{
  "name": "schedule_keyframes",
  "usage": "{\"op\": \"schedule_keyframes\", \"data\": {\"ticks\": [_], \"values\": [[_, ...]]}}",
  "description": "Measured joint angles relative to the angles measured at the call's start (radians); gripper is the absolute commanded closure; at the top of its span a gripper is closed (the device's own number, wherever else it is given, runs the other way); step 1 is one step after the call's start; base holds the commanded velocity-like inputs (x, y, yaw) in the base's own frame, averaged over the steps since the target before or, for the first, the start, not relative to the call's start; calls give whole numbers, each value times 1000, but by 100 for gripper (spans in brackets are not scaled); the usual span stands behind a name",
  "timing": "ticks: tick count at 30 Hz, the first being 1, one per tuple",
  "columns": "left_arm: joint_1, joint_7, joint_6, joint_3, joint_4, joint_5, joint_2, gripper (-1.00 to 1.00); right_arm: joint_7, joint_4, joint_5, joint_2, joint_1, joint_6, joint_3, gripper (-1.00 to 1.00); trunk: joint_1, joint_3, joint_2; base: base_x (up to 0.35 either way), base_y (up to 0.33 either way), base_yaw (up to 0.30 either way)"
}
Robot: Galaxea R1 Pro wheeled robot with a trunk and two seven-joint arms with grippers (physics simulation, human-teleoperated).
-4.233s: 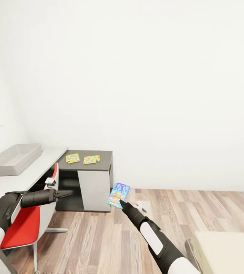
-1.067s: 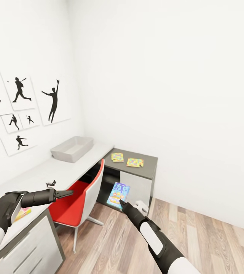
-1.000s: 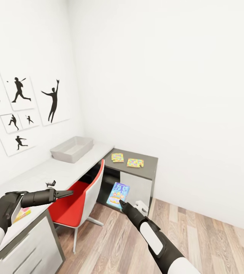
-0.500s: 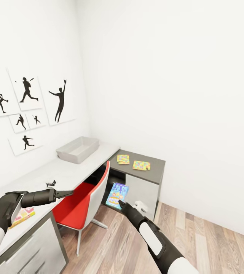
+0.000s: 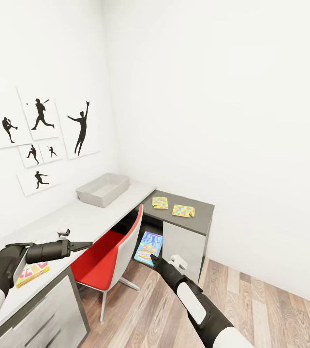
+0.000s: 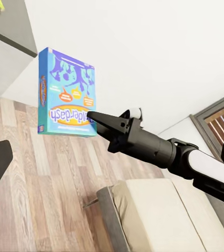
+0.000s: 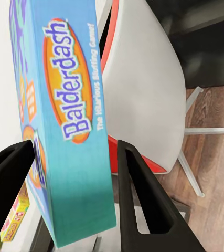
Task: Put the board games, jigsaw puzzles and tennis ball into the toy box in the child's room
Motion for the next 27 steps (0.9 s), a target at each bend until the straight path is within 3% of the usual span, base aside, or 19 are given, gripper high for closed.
{"op": "schedule_keyframes", "data": {"ticks": [27], "values": [[0,0,-2,-1,0,1,-2,-100,6,0,-2,0,2,0,-4,100,0,0,0,4,-5,0]]}}
